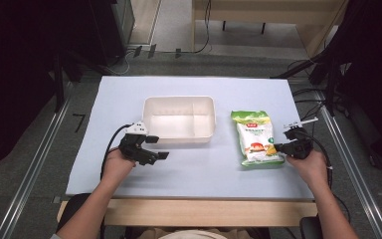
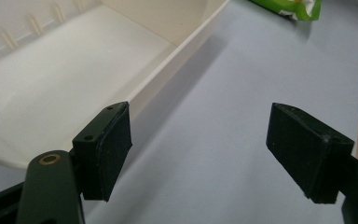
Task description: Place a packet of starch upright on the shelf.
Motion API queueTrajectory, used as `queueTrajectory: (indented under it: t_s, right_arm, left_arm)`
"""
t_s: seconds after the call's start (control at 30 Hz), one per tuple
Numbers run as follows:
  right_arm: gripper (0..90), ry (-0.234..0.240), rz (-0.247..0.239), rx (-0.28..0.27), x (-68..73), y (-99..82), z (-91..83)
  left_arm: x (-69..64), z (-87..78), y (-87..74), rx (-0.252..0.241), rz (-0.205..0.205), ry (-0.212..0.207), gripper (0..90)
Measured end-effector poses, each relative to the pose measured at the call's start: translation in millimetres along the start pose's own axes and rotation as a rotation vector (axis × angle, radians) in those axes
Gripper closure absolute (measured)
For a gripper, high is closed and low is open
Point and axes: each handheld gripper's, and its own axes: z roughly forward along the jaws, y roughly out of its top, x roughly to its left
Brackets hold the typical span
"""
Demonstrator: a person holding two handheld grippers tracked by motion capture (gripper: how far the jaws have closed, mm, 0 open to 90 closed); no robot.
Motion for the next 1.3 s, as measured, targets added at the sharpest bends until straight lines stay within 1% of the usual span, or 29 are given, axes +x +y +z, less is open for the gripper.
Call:
queueTrajectory:
  t_s: [0.07,0.1,0.13,0.17,0.2,0.23,0.27,0.3,0.33,0.37,0.4,0.43,0.47,0.53,0.57,0.63,0.7,0.73,0.8,0.87,0.9,0.93,1.03,1.1,1.17,1.2,1.23,1.27,1.3]
  right_arm:
    - [90.0,0.015,-0.018,-0.001,0.4,-0.7,-3.4]
    - [90.0,0.015,-0.018,-0.001,0.4,-0.7,-3.4]
    - [90.0,0.010,-0.012,-0.023,-0.6,0.8,-5.8]
    - [89.9,-0.008,-0.012,-0.062,-2.1,3.5,-9.2]
    - [88.4,-0.016,-0.012,-0.085,-3.4,5.7,-11.2]
    - [87.2,-0.014,-0.002,-0.139,-7.0,12.0,-16.4]
    - [85.6,-0.015,0.006,-0.162,-8.6,15.6,-17.6]
    - [85.6,-0.015,0.006,-0.162,-8.6,15.6,-17.6]
    - [83.4,-0.011,0.015,-0.171,-9.7,19.7,-18.1]
    - [79.6,-0.009,0.023,-0.189,-11.7,27.8,-16.1]
    - [78.2,-0.007,0.022,-0.195,-12.0,30.1,-14.7]
    - [78.2,-0.007,0.022,-0.195,-12.0,30.1,-14.7]
    - [75.7,0.002,0.032,-0.195,-12.4,35.3,-10.7]
    - [73.9,-0.002,0.040,-0.199,-12.5,37.9,-8.5]
    - [67.3,0.005,0.040,-0.220,-13.9,43.6,-3.7]
    - [65.6,0.005,0.039,-0.224,-14.5,45.6,-1.8]
    - [61.0,0.005,0.061,-0.216,-17.0,54.1,6.2]
    - [61.0,0.005,0.061,-0.216,-17.0,54.1,6.2]
    - [56.3,0.000,0.074,-0.215,-19.3,58.8,11.9]
    - [49.4,-0.004,0.077,-0.209,-22.8,62.6,18.8]
    - [46.4,-0.001,0.081,-0.201,-24.6,63.9,22.6]
    - [44.8,0.016,0.093,-0.187,-27.8,65.2,29.7]
    - [42.3,0.011,0.101,-0.170,-29.9,65.9,36.3]
    - [38.5,0.018,0.105,-0.154,-30.5,66.3,42.9]
    - [37.3,0.041,0.127,-0.157,-31.4,66.8,47.5]
    - [37.2,0.043,0.127,-0.163,-31.1,67.0,48.6]
    - [38.8,0.037,0.126,-0.159,-29.5,67.6,48.9]
    - [40.6,0.043,0.118,-0.159,-27.6,67.8,49.3]
    - [46.1,0.062,0.119,-0.150,-24.1,67.8,49.6]
  left_arm:
    - [-0.3,-0.4,0.3,0.004,0.003,0.004,22.8]
    - [-0.3,-0.4,0.3,0.004,0.003,0.004,22.8]
    - [-0.4,-0.6,0.3,0.004,0.004,0.004,22.8]
    - [-0.7,-0.4,0.2,0.004,0.002,0.006,22.7]
    - [-0.5,-0.2,0.1,0.005,0.003,0.007,22.8]
    - [-0.3,0.3,-0.1,0.001,0.003,0.004,22.7]
    - [-0.3,0.6,-0.1,0.001,0.001,0.004,22.7]
    - [-0.4,0.7,-0.1,0.000,0.000,0.005,22.7]
    - [-0.4,0.7,-0.1,0.004,0.001,0.007,22.7]
    - [-0.4,0.8,-0.1,0.005,0.000,0.009,22.8]
    - [-0.4,0.6,-0.1,0.008,0.000,0.008,22.7]
    - [-0.4,0.6,-0.1,0.008,0.000,0.008,22.8]
    - [-0.3,0.5,-0.2,0.009,0.002,0.010,22.8]
    - [-0.4,0.6,-0.2,0.010,0.000,0.010,22.8]
    - [-0.5,0.7,-0.2,0.009,0.001,0.011,22.8]
    - [-0.8,1.1,-0.3,0.009,0.000,0.011,22.8]
    - [-0.6,1.1,-0.4,0.010,0.003,0.009,22.7]
    - [-0.6,1.0,-0.5,0.007,0.003,0.006,22.7]
    - [-0.3,0.9,-0.7,0.000,0.004,0.001,22.7]
    - [-0.5,0.5,-0.9,0.002,0.000,0.005,22.7]
    - [-0.3,0.3,-0.9,0.003,0.001,0.005,22.7]
    - [-0.4,0.3,-1.0,0.000,0.001,0.005,22.7]
    - [-0.5,0.3,-1.2,0.001,0.001,0.005,22.8]
    - [-0.7,0.3,-1.3,0.002,0.002,0.007,22.7]
    - [-1.0,0.0,-1.0,0.011,0.008,0.010,22.8]
    - [-1.2,0.3,-1.1,0.010,0.008,0.008,22.7]
    - [-1.4,0.6,-1.3,0.007,0.007,0.008,22.7]
    - [-1.3,0.4,-1.1,0.009,0.007,0.006,22.7]
    - [-1.3,-0.1,-0.9,0.013,0.007,0.009,22.8]
